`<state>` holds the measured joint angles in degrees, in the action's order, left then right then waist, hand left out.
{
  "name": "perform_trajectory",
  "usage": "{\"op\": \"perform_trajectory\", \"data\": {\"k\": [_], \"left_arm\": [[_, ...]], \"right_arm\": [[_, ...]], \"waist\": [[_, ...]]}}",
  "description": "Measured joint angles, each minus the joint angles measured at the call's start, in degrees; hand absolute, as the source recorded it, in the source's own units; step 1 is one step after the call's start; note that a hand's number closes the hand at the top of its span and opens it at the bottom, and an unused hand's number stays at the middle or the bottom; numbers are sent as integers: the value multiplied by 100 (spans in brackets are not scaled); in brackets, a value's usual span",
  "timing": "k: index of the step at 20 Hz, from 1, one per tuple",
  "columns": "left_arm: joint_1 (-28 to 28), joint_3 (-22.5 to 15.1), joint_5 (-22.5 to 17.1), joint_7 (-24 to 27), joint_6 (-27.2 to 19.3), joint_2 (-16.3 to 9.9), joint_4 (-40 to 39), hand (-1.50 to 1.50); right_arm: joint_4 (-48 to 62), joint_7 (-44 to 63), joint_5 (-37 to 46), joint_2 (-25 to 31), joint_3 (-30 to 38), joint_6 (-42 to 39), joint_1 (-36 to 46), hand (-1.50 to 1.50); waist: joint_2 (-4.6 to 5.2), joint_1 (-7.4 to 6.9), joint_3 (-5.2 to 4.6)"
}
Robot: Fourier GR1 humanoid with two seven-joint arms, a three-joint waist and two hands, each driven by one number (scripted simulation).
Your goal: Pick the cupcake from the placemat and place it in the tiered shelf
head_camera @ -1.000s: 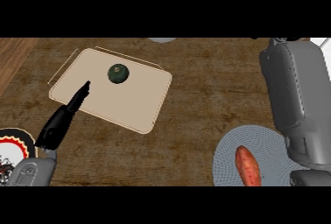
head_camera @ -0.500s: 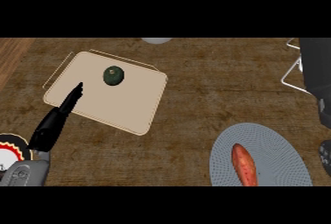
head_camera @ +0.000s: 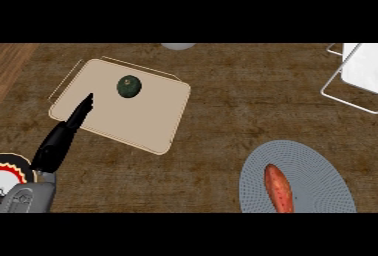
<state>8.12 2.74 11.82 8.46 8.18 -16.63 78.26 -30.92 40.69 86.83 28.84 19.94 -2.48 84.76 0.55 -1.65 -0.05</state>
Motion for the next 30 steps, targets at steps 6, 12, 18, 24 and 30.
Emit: {"op": "perform_trajectory", "data": {"k": [6,12,18,24,30], "left_arm": [[-77,60,-29,99,80,-44,18,0],[-46,32,32,114,49,32,-4,0],[3,19,62,8,33,102,28,0],[102,22,133,81,2,145,-134,0],[218,86,92,9,79,111,-153,0]], "right_arm": [[519,-306,5,526,72,149,-191,150],[925,-756,-170,846,234,387,-330,150],[1199,-1302,-491,1028,478,640,-675,150],[1452,-1520,-700,1051,640,972,-967,150],[1652,-1560,-722,1150,657,1321,-1441,150]], "waist": [[7,-6,4],[16,-15,8],[13,-7,10],[33,-33,10],[34,-35,11]]}}
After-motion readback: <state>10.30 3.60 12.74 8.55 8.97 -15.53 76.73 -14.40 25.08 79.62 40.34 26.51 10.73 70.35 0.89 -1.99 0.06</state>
